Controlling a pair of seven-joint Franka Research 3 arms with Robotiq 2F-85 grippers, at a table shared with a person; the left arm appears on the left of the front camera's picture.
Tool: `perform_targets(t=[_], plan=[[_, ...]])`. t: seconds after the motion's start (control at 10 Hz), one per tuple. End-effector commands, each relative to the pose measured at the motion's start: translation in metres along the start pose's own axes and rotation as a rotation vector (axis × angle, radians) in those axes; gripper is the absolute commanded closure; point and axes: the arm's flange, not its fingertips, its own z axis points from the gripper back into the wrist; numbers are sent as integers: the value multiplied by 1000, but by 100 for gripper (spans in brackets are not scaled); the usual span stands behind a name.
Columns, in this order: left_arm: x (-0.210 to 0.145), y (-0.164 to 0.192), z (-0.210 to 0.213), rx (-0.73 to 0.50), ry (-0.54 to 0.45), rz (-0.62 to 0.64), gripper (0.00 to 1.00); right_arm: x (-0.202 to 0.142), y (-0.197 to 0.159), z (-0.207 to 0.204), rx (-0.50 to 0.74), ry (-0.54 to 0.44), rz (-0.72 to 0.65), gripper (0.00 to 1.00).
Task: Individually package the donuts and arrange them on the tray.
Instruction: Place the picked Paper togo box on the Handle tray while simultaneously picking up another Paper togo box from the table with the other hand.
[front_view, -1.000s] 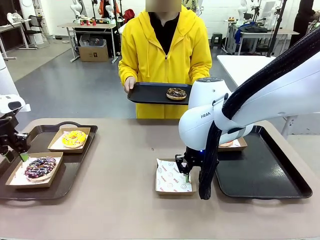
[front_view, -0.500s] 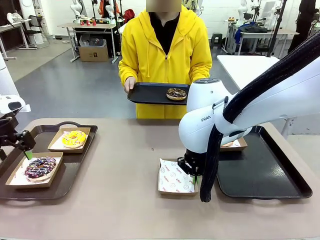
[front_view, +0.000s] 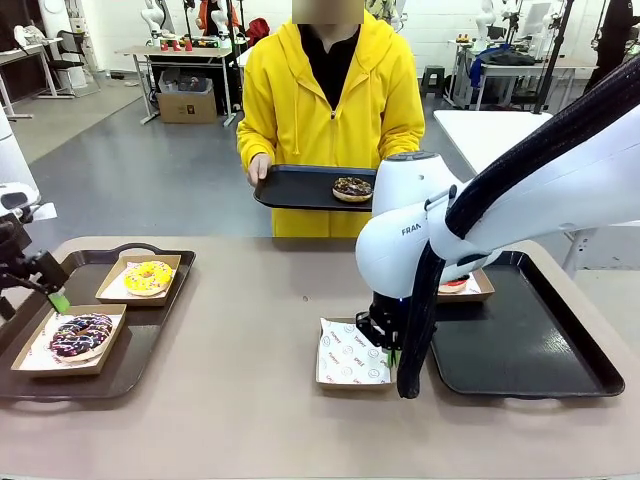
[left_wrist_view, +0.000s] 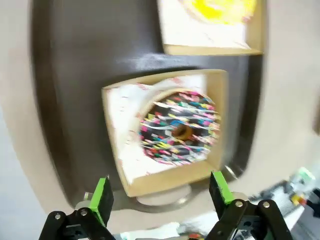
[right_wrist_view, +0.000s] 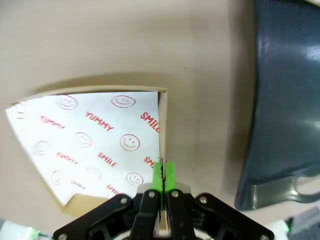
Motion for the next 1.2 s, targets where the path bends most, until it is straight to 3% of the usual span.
perform_targets(t=[0.0, 0.3, 0.7, 1.1], plan=[[-8, 19, 45, -333, 44, -43, 0, 0, -2, 38, 6, -20, -23, 100], [-7, 81, 92, -690, -20, 13, 0, 25, -12, 110, 39, -46, -44, 100], [-7, 195, 109, -978, -163, 157, 0, 68, 2, 177, 42, -84, -4, 100], [-29, 272, 106, -1047, -159, 229, 0, 112, 38, 194, -2, -56, 86, 100]])
